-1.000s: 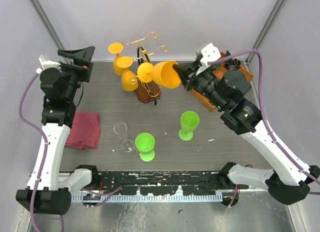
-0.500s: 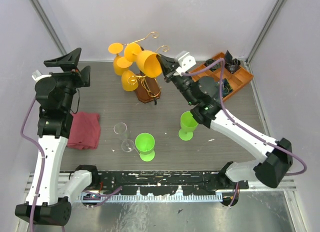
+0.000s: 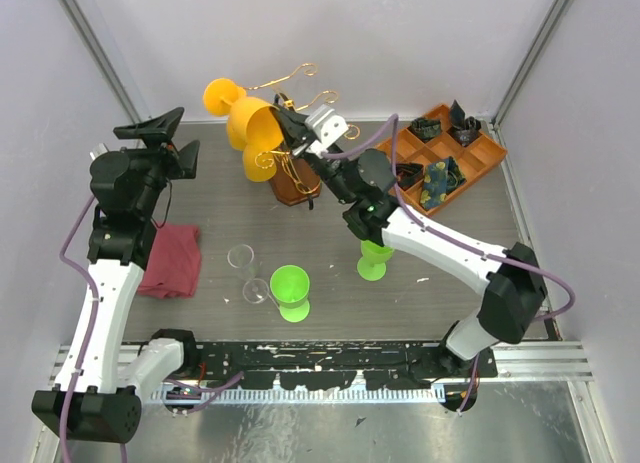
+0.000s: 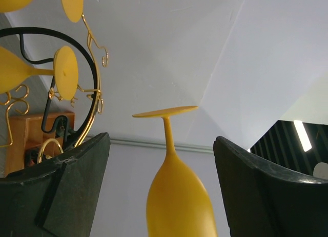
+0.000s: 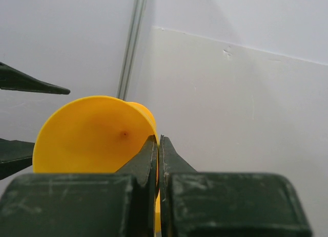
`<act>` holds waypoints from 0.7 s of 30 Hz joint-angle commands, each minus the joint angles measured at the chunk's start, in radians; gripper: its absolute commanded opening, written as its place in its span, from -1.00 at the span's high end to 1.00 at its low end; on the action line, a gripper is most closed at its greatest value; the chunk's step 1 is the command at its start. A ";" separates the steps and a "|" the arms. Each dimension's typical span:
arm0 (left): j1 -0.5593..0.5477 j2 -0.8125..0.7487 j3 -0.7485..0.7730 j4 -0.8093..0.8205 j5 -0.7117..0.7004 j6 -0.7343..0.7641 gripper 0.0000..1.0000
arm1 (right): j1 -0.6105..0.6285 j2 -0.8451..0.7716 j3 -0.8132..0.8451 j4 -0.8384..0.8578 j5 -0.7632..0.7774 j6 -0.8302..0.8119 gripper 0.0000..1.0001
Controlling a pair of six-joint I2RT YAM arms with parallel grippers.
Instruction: Place the wine glass upside down on the wine glass rack
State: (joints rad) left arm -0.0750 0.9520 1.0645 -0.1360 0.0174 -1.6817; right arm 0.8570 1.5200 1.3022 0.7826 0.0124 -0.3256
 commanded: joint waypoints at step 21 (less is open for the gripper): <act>-0.002 -0.018 -0.036 0.067 0.028 -0.007 -0.41 | 0.160 0.142 0.108 0.199 -0.011 -0.080 0.99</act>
State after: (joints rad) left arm -0.0750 0.9470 1.0401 -0.0887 0.0338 -1.6970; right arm 1.0046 1.6783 1.3643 0.8921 0.0086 -0.3950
